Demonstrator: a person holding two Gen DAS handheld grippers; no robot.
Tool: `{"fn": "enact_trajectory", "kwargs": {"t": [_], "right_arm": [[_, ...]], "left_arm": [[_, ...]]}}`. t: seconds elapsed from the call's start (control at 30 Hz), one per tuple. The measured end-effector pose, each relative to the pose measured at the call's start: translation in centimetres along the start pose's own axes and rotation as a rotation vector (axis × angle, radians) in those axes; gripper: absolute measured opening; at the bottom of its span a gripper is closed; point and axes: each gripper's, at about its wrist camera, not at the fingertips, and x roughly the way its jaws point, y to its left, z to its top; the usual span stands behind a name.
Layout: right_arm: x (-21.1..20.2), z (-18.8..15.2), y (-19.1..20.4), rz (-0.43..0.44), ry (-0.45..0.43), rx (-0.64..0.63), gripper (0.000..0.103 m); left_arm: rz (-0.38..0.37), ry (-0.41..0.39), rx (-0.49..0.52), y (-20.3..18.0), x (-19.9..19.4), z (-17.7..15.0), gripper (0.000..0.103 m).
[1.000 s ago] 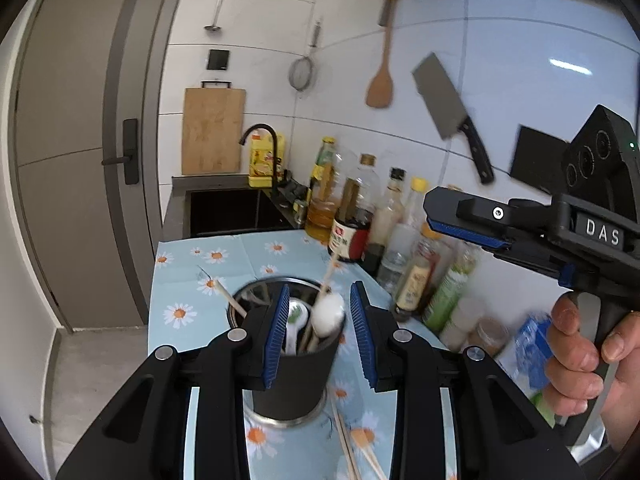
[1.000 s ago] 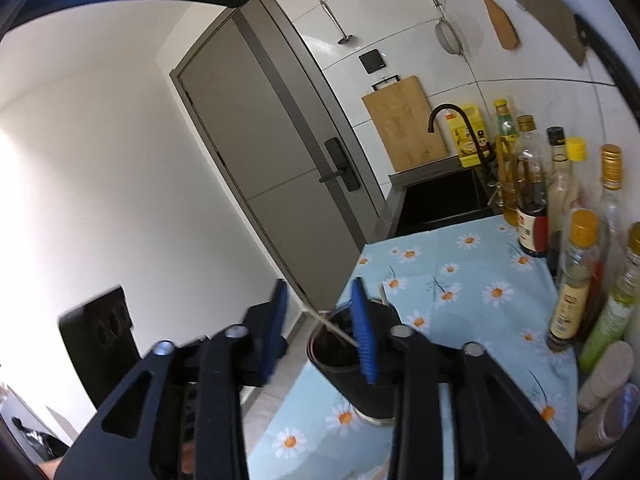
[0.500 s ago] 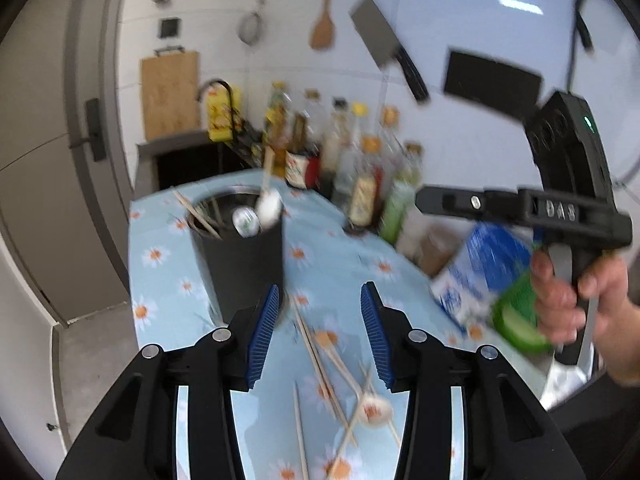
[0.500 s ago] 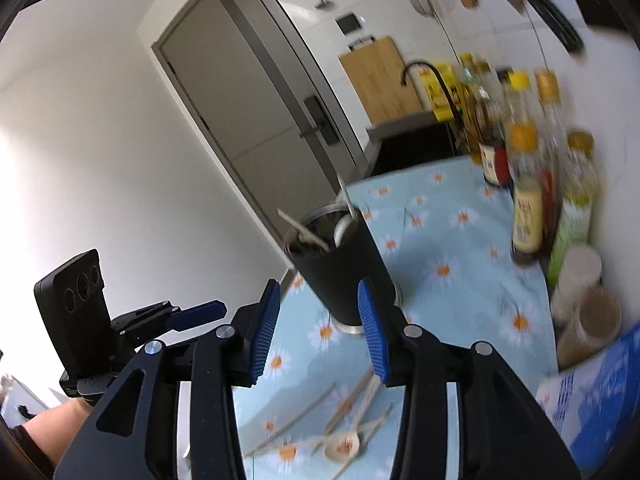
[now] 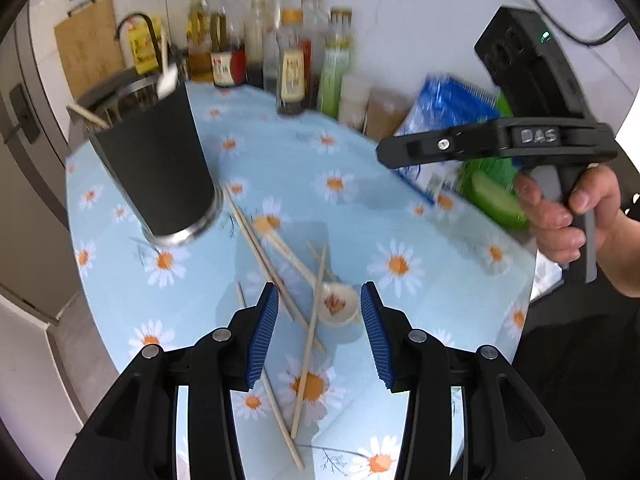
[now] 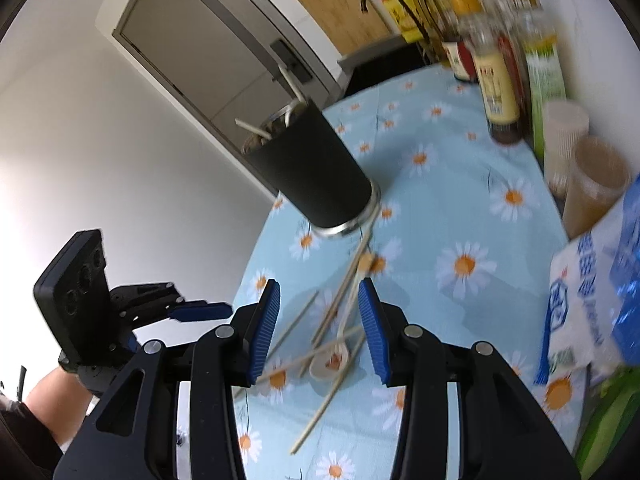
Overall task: Organize utensils
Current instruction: 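Withdraw both open grippers from the cup back over the table, then lower the left gripper onto a wooden chopstick and close on it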
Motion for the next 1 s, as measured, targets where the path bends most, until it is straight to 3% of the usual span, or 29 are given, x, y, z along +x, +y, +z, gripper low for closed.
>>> {"fn": "enact_trajectory", "kwargs": {"t": [0.43, 0.5, 0.9, 1.0], "right_arm": [[3.6, -3.3, -1.6, 0.021, 0.170, 0.075, 0.042], [3.8, -3.5, -1.7, 0.020, 0.178, 0.080, 0.042], [3.4, -3.6, -3.0, 0.028, 0.183, 0.132, 0.042], [3.5, -3.6, -3.1, 0.028, 0.186, 0.139, 0.042]], "left_arm": [[-0.053, 0.326, 0.079, 0.7, 6.6, -2.0, 0.041], [-0.055, 0.356, 0.100, 0.5, 7.3, -1.9, 0.034], [-0.056, 0.494, 0.176, 0.4, 9.7, -1.5, 0.023], [-0.059, 0.513, 0.194, 0.4, 10.5, -1.4, 0.015]]}}
